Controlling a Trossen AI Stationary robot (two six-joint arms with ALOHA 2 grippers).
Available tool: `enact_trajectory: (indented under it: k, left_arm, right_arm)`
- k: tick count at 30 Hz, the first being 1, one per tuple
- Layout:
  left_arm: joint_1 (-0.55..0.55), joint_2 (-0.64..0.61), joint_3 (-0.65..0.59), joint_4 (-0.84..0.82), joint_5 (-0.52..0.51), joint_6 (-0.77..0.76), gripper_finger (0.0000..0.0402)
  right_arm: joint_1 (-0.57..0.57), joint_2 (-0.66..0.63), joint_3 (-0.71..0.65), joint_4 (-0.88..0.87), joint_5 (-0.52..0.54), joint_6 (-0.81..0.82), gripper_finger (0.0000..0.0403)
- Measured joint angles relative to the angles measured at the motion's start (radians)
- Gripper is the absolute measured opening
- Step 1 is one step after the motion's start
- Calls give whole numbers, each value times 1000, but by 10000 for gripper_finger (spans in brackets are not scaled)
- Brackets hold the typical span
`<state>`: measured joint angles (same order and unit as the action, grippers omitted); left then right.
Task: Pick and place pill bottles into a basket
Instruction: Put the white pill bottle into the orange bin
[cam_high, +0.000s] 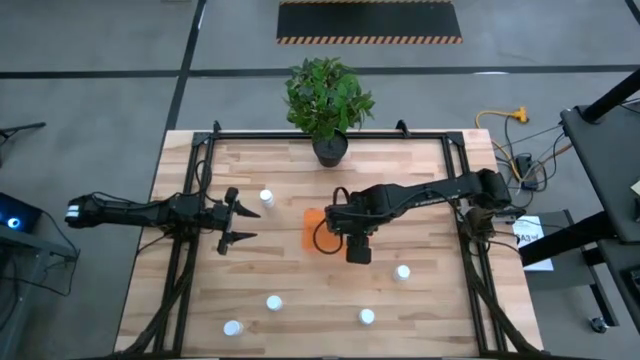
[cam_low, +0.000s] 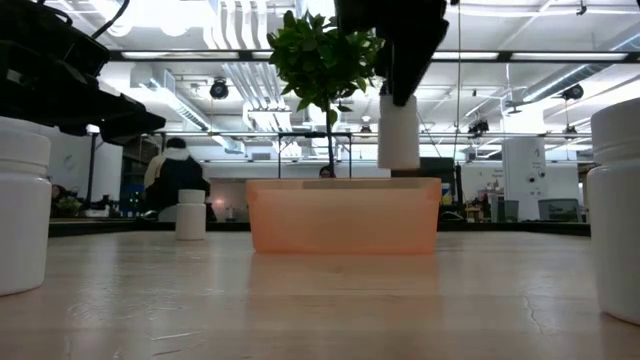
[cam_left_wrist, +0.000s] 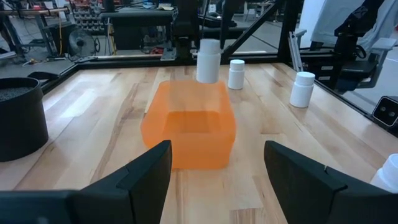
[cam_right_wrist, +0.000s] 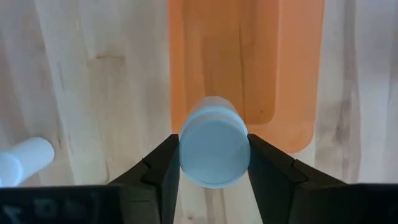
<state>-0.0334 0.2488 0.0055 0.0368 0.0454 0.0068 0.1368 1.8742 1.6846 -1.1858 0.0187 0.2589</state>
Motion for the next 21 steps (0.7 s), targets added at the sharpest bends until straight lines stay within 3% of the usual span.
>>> enact_trajectory:
  k: [21]
  left_arm:
    - [0,2,0,0,0,0,238]
  right_arm:
    - [0,9,-146,139,0,-29,141]
